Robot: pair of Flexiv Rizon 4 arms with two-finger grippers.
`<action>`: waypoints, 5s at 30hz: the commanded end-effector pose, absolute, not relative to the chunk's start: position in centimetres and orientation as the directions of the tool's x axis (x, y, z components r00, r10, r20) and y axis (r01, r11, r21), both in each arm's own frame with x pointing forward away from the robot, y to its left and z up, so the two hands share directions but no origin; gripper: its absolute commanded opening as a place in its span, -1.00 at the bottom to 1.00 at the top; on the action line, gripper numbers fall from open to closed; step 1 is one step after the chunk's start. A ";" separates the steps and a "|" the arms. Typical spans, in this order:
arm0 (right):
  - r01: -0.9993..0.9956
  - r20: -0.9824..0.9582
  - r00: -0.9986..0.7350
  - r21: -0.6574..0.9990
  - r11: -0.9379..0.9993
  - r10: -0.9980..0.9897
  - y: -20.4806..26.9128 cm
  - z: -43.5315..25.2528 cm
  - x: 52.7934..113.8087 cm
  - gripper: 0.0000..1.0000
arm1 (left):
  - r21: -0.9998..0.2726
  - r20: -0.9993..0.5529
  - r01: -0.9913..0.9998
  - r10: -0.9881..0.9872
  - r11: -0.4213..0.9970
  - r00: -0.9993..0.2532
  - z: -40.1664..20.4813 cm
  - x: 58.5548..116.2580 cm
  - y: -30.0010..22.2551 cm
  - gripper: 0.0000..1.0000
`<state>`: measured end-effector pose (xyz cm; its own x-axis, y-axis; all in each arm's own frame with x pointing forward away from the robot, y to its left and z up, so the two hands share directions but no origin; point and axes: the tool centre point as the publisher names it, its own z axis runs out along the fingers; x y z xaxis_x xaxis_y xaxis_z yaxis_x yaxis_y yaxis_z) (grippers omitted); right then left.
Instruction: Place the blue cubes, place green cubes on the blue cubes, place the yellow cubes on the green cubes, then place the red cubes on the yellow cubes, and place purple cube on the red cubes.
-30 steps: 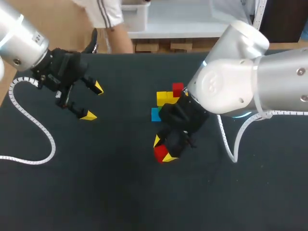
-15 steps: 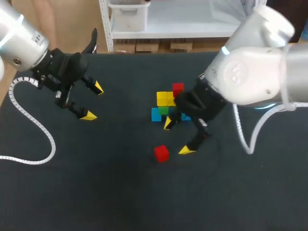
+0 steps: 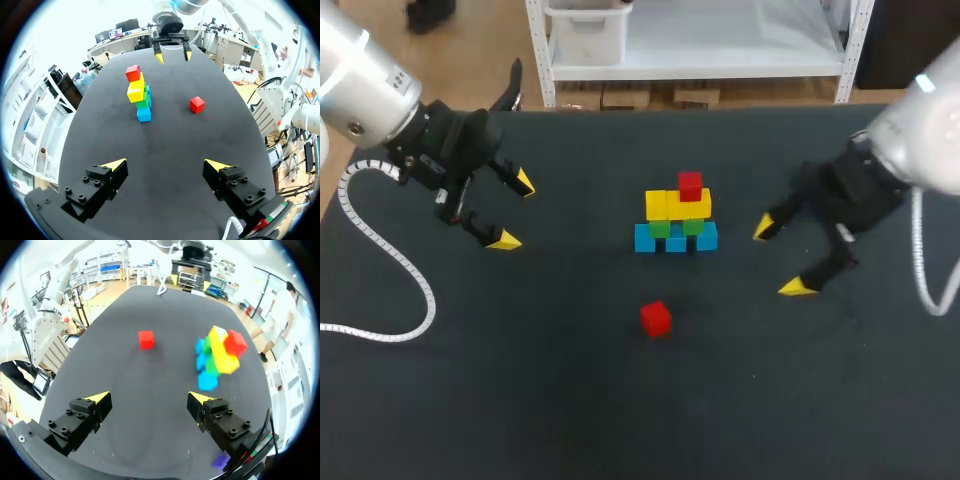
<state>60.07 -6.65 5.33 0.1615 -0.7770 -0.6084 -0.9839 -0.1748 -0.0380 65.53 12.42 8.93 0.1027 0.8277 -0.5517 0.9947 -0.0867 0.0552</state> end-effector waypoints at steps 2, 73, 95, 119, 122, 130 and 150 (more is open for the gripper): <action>-0.989 -0.658 0.148 -0.077 -0.129 -0.739 -11.8 6.8 60.3 1.00 | 0.056 -0.554 0.994 0.826 -0.090 0.106 8.9 65.6 12.5 1.00; -0.980 -0.761 0.187 -0.101 -0.170 -0.622 -19.1 7.6 63.6 1.00 | 0.071 -0.480 0.639 0.535 -0.766 0.695 6.4 57.3 2.3 1.00; -0.980 -0.761 0.187 -0.101 -0.170 -0.622 -19.1 7.6 63.6 1.00 | -0.106 -0.363 0.507 0.508 -0.855 0.781 3.1 57.4 -4.1 1.00; -0.980 -0.761 0.187 -0.101 -0.170 -0.622 -19.1 7.6 63.6 1.00 | -0.126 -0.381 0.567 0.567 -0.814 0.730 0.4 56.9 -4.3 0.65; -0.980 -0.761 0.187 -0.101 -0.170 -0.622 -19.1 7.6 63.6 1.00 | -0.114 -0.383 0.579 0.573 -0.807 0.724 0.3 57.0 -4.3 -0.11; -0.980 -0.761 0.187 -0.101 -0.170 -0.622 -19.1 7.6 63.6 1.00 | -0.101 -0.399 0.608 0.592 -0.787 0.700 -0.1 56.9 -3.9 -0.33; -0.980 -0.761 0.187 -0.101 -0.170 -0.622 -19.1 7.6 63.6 1.00 | -0.070 -0.353 0.880 0.836 -0.470 0.419 5.3 60.1 -0.6 -1.00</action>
